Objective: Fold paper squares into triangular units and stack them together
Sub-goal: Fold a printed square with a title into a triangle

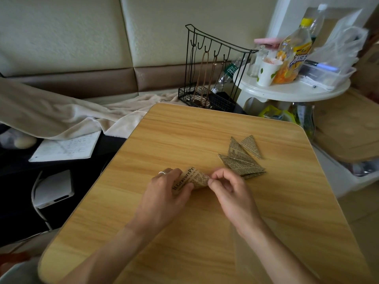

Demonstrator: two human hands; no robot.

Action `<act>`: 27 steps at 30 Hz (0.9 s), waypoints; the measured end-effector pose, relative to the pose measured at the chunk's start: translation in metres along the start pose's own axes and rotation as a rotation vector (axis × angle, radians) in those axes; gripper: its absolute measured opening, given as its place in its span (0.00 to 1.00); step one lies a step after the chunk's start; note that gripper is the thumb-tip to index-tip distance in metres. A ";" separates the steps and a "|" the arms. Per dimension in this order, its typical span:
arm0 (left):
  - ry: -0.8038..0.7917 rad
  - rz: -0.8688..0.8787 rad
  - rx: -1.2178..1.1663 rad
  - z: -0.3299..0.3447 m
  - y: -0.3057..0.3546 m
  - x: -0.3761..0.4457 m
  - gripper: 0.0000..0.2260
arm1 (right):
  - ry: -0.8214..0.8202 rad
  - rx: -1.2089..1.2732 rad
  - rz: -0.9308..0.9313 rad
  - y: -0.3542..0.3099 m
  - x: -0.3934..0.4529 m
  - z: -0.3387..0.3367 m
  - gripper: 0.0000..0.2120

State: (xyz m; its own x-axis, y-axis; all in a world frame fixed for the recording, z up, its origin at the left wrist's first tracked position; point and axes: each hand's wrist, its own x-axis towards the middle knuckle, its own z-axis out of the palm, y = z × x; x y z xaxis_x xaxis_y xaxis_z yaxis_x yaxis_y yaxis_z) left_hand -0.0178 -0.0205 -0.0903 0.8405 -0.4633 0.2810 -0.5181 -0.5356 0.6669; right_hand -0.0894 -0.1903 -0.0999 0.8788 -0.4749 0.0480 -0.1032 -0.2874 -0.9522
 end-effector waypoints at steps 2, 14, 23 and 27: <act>-0.003 0.004 0.023 0.000 -0.001 0.001 0.12 | -0.010 0.036 0.030 -0.002 -0.001 0.000 0.05; -0.012 -0.060 0.017 -0.006 -0.001 -0.003 0.09 | 0.035 -0.030 0.052 -0.004 -0.003 -0.003 0.08; -0.094 0.021 0.014 -0.006 0.001 -0.004 0.07 | -0.104 0.036 0.046 0.002 0.001 -0.002 0.07; -0.128 -0.066 -0.058 -0.010 -0.002 -0.001 0.11 | -0.053 0.028 -0.073 0.003 0.001 -0.003 0.06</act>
State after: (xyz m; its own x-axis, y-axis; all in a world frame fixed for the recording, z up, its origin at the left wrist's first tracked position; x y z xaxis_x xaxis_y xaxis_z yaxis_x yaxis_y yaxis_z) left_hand -0.0155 -0.0118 -0.0848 0.8437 -0.5162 0.1474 -0.4490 -0.5280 0.7208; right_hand -0.0903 -0.1945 -0.1013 0.9068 -0.4089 0.1021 -0.0259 -0.2959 -0.9549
